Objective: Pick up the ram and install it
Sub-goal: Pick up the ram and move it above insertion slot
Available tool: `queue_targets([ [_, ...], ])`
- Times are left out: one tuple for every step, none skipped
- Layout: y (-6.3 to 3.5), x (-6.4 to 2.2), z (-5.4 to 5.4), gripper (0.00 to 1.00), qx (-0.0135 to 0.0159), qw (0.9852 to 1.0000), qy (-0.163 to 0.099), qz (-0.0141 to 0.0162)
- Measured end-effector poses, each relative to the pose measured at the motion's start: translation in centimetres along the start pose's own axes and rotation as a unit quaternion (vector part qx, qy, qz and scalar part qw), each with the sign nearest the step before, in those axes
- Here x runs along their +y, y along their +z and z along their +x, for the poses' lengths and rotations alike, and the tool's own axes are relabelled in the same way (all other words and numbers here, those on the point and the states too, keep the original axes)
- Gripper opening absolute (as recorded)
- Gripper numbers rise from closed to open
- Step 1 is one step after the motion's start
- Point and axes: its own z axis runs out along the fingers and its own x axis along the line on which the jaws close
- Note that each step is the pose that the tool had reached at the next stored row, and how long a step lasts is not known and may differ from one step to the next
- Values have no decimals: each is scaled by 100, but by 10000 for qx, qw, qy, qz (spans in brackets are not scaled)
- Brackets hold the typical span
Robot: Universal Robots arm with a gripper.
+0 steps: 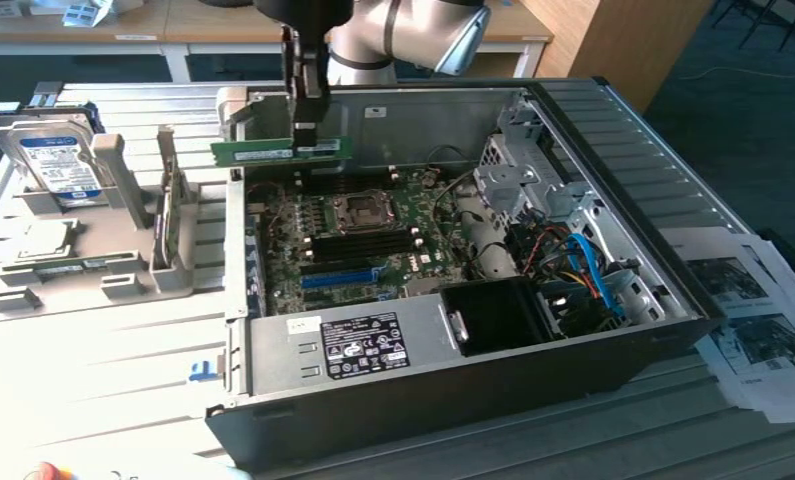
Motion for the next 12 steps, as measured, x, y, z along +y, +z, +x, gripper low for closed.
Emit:
queue_targets([
  [-1,-24,0,12,0,10000,1,0],
  [-2,-49,0,12,0,10000,1,0],
  [-3,-74,0,12,0,10000,1,0],
  [-5,-99,0,12,0,10000,1,0],
  [-6,-124,0,12,0,10000,0,0],
  [-7,-149,0,12,0,10000,0,0],
  [-8,-173,0,12,0,10000,1,0],
  [-9,-200,0,12,0,10000,1,0],
  [-11,-224,0,12,0,10000,1,0],
  [-11,-249,0,12,0,10000,1,0],
  [-12,-274,0,12,0,10000,1,0],
  [-14,-298,0,12,0,10000,0,0],
])
